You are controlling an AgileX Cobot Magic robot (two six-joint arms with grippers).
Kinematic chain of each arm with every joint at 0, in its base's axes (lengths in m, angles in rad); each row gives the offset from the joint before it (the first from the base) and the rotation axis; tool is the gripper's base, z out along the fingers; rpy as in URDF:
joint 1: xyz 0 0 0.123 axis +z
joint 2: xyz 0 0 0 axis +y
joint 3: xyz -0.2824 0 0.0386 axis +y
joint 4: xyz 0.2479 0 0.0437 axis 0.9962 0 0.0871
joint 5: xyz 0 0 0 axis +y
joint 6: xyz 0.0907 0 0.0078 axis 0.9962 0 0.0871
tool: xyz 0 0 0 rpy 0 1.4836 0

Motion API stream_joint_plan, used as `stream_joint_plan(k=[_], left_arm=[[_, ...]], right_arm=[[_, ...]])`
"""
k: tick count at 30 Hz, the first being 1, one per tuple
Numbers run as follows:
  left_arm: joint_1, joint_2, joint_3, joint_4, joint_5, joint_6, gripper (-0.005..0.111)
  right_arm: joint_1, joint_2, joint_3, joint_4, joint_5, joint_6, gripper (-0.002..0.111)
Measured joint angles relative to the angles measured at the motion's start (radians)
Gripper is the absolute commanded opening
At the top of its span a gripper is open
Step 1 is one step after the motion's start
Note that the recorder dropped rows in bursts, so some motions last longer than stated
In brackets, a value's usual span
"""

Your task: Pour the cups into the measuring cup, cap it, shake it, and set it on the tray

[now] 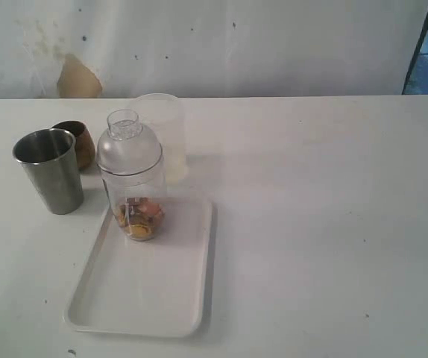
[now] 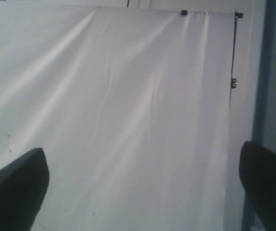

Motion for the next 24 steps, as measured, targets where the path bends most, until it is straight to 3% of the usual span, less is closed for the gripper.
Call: stream_joint_plan(k=[5, 11, 18, 24], left_arm=[[0.0, 0.0, 0.0, 0.0, 0.0, 0.0, 0.0], [0.0, 0.0, 0.0, 0.0, 0.0, 0.0, 0.0], [0.0, 0.0, 0.0, 0.0, 0.0, 0.0, 0.0], [0.0, 0.0, 0.0, 0.0, 0.0, 0.0, 0.0]], right_arm=[[-0.045, 0.002, 0.163, -0.119, -0.146, 0.025, 0.101], [-0.073, 0.002, 0.299, -0.21, -0.177, 0.04, 0.101], [-0.113, 0.002, 0.403, -0.221, -0.074, 0.054, 0.101], [-0.141, 0.002, 0.462, -0.221, 0.011, 0.196, 0.101]])
